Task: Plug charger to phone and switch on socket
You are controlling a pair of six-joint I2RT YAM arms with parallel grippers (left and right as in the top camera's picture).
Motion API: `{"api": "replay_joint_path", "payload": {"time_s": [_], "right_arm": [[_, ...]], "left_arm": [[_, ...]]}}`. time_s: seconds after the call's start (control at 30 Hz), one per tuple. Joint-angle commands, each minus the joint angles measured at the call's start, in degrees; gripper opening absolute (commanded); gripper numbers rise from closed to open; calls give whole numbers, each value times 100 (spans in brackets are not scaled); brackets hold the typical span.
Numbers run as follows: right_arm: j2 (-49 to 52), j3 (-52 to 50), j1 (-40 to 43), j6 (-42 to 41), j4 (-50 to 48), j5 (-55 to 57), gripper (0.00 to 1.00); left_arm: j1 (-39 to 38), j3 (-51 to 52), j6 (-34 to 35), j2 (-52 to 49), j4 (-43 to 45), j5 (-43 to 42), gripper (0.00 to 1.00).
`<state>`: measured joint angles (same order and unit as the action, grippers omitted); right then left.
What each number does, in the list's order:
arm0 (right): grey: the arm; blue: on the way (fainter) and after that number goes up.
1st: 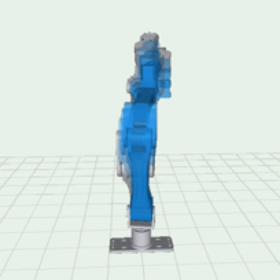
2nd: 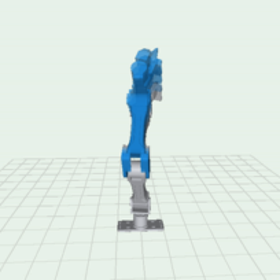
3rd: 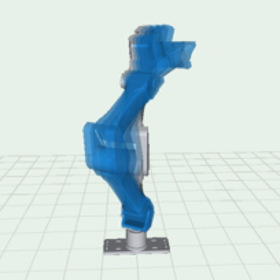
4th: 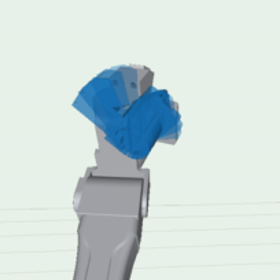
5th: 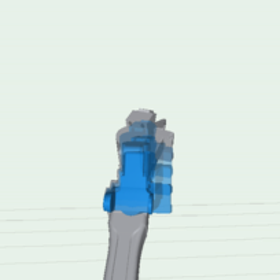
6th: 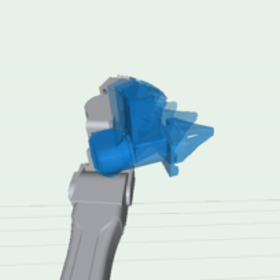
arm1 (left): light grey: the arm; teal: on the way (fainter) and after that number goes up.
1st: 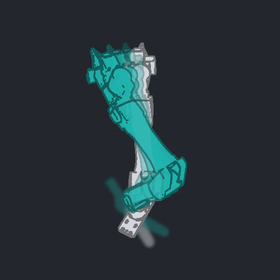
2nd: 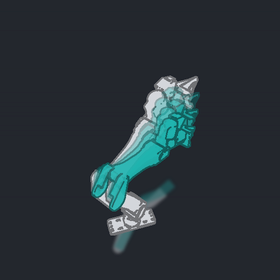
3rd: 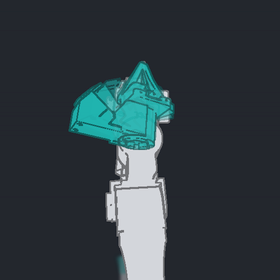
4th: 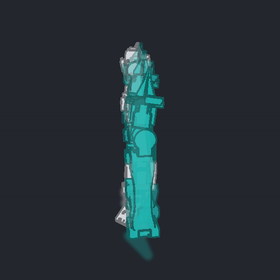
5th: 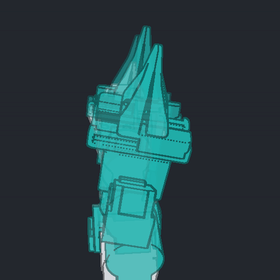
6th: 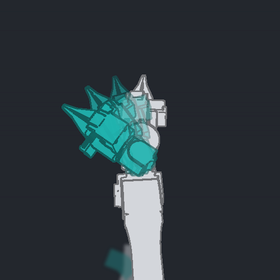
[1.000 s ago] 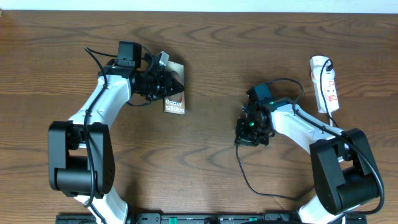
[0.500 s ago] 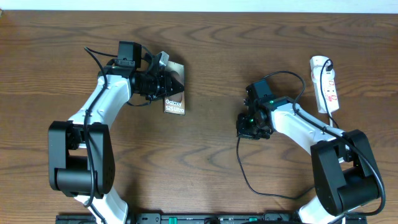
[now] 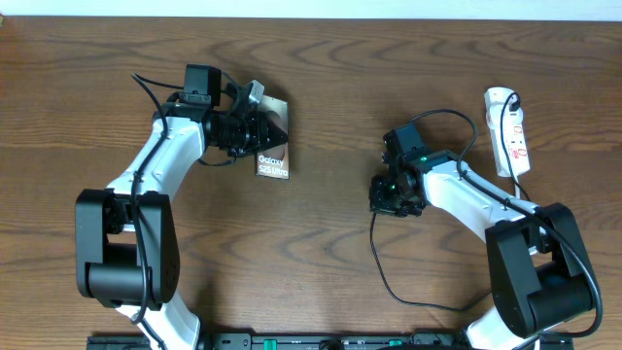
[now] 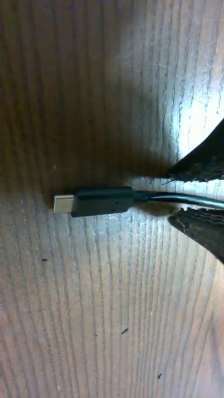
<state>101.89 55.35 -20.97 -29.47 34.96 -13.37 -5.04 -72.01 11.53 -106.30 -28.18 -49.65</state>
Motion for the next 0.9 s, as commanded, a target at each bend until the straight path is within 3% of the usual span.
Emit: {"api": "replay_joint_path", "payload": {"time_s": [0.0,0.07,0.13,0.2,0.47,0.7,0.87], "right_arm": [[227,-175,4,-72,-37,684,15],[227,-175,4,-70,-81,684,17],[227,-175,15,-70,-94,684,30],[227,-175,66,-72,-90,682,33],[227,-175,133,-133,-96,682,18],[227,-175,127,-133,-85,144,23],[227,-175,94,-188,-101,98,21]], "left_arm": [[-2,-4,-146,138,-2,-238,7],[0,-4,-146,138,-2,-238,7],[0,-4,-146,138,-2,-238,7],[-2,-4,-146,138,-2,-238,7],[-2,-4,-146,138,-2,-238,8],[-2,-4,-146,138,-2,-236,8],[-2,-4,-146,138,-2,-238,7]]}}
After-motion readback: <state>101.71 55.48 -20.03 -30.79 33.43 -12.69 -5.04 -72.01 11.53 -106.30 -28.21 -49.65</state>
